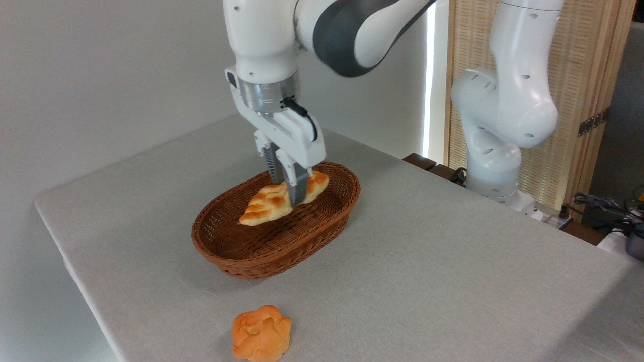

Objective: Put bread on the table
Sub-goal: 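Lift the bread roll out of the basket and carry it beside the basket, then lower the bread roll onto the table and open the gripper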

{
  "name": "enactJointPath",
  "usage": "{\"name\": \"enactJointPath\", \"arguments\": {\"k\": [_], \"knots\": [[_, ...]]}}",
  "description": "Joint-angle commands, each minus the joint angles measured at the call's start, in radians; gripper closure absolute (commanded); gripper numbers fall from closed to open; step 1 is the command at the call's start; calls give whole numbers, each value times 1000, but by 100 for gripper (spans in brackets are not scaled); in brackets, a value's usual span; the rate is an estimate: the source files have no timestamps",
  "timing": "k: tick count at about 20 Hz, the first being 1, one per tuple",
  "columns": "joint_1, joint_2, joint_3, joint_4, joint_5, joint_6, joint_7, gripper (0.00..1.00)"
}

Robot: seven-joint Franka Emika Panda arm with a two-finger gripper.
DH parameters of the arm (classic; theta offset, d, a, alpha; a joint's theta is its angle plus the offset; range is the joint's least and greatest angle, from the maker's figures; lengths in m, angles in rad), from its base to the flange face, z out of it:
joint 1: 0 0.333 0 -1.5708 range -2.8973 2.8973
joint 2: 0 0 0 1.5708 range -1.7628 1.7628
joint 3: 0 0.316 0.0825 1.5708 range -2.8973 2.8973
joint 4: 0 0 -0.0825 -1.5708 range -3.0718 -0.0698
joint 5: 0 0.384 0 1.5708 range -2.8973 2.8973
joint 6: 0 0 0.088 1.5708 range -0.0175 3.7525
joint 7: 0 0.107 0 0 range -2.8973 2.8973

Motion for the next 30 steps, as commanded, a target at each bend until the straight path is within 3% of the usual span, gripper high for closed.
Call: {"name": "enactJointPath", "arguments": {"k": [1,3,6,8,9,12,13,27,30], "knots": [[-10,-21,92,30,143,-117,170,57],[-10,-15,147,25,211,-111,227,55],[-11,1,213,10,219,-65,289,52],[-11,48,241,-3,221,-27,300,39],[-11,79,241,-3,219,-22,297,39],[-13,149,238,-1,216,-18,292,18],[-13,163,235,0,210,-16,287,0],[-13,160,233,29,199,-27,294,0],[-13,156,232,138,95,-83,284,0]]}}
